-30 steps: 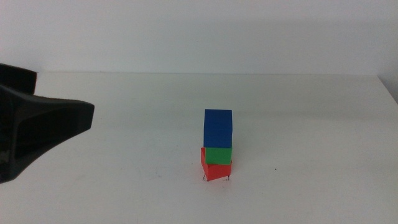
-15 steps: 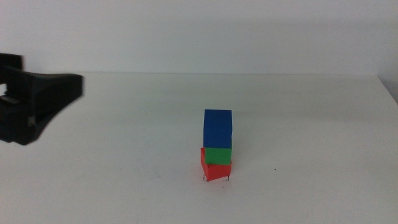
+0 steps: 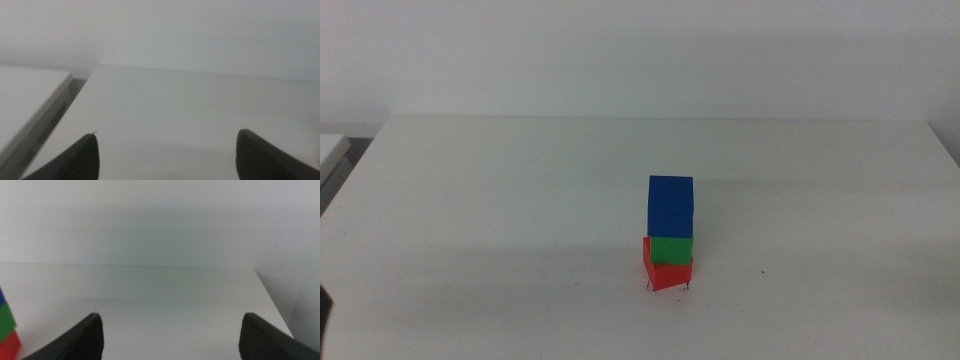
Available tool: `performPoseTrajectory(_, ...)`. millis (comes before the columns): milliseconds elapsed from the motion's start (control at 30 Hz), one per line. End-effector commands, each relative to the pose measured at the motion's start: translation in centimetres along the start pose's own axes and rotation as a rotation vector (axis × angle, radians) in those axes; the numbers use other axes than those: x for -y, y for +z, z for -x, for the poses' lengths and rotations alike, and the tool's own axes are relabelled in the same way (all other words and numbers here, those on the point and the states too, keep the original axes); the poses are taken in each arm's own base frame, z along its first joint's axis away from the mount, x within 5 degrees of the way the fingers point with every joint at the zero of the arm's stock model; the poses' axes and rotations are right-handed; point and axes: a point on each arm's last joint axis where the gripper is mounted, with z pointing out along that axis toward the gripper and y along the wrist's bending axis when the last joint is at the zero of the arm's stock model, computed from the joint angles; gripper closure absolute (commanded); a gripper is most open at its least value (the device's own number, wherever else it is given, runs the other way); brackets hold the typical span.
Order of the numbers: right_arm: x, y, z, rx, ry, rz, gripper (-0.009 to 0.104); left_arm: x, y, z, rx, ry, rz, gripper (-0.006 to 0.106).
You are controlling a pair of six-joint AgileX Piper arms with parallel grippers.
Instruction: Stack red cubes first, then green, then blue cubes in a specific spot.
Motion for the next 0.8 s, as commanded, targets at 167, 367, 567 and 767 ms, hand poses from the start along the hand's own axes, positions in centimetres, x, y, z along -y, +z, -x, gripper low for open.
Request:
performPoseTrajectory(167,0.3,-0.4,-4.5,0.027,-0.003,-0.046,0.002,-0.4,1.4,-4.1,-0.030,-0.074,0.020,0.007)
performPoseTrajectory(367,0.3,-0.4,-4.2,0.059,-0.005,-0.052,0.002,-0.6,1.9,-5.0,-0.001,-0.067,0.020,0.007)
performPoseTrajectory(567,0.3,-0.4,-4.1,0.065,-0.007,-0.052,0.002,-0.6,1.9,-4.6,0.041,-0.067,0.015,0.007)
performPoseTrajectory(767,0.3,-0.4,-4.1,0.065,-0.007,-0.052,0.002,-0.6,1.9,-4.3,0.071,-0.046,0.016,0.007)
